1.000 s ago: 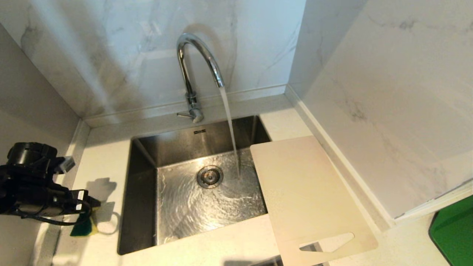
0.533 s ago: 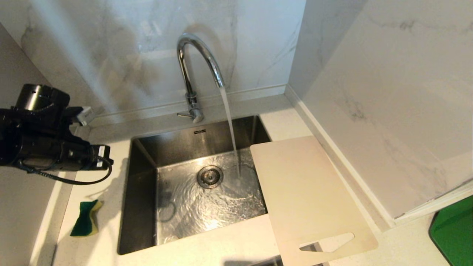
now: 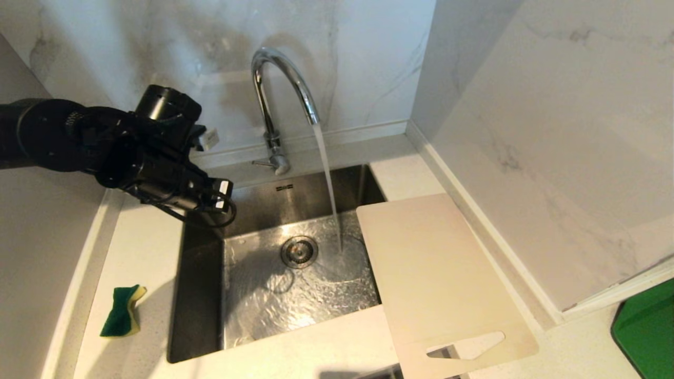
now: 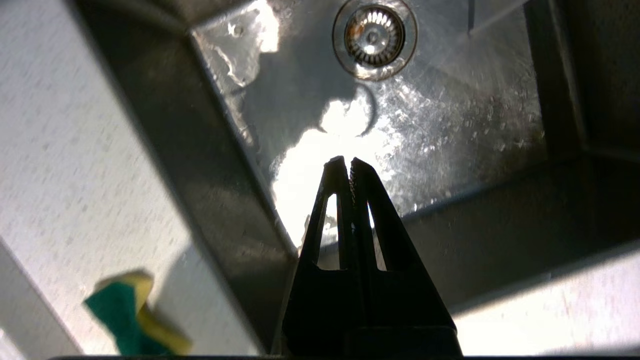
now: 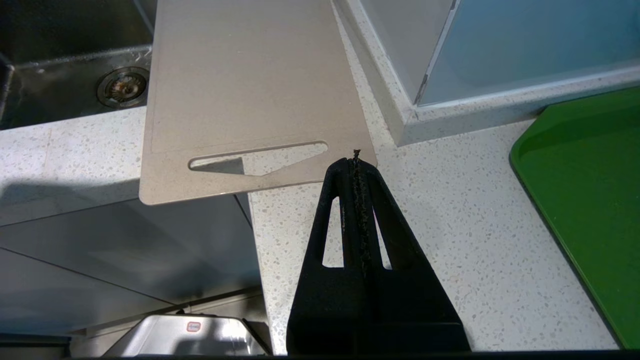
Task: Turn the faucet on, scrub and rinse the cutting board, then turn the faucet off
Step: Turn off the tap
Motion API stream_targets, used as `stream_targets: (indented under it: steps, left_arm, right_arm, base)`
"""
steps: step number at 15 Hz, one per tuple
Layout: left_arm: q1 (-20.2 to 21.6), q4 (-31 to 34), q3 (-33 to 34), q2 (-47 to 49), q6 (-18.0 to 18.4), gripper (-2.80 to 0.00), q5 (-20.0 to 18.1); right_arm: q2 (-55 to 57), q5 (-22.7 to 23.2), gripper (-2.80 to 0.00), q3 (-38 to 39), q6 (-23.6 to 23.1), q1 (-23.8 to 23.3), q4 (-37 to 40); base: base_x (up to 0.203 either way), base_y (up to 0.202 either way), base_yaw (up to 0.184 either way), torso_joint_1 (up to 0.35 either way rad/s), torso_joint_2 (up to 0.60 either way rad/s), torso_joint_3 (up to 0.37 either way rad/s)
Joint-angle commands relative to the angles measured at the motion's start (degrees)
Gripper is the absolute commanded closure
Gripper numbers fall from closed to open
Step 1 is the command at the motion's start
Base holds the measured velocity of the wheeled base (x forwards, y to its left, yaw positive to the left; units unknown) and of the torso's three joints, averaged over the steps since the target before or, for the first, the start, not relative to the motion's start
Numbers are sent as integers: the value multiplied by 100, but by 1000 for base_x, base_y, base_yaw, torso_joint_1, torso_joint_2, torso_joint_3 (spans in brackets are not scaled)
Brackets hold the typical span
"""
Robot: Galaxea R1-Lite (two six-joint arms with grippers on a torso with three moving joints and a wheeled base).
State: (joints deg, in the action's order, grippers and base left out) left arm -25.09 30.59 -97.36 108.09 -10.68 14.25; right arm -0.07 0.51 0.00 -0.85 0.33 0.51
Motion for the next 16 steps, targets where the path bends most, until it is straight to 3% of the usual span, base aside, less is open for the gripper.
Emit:
stream_targets:
  steps: [1,3,5,11,15,16]
  left_arm:
    - [-123,39,-645,702,-78,0,57]
    - [-151,44,-1054,998,-175,0,64]
    - [-129,-202,-1362,1217,-601,0,-63]
    - [93,-2402,-1143,1711,-1085,0,-653]
    - [419,-4254,-782,2155,-976,0,-965]
    - [451,-4438,-703,2264,-877,0,-981]
  right_arm:
    - [7,2,0,9,-3,2,2]
    - [7,2,0,9,-3,2,2]
    - [7,2,0,9,-3,2,2]
    - [7,2,0,9,-3,2,-7]
    - [7,2,0,9,-3,2,-5]
    - [7,2,0,9,-3,2,2]
  base:
    - [0,0,0,0,0,0]
    - [0,0,0,0,0,0]
    - [0,0,0,0,0,0]
    - [0,0,0,0,0,0]
    - [0,0,0,0,0,0]
    - [0,0,0,0,0,0]
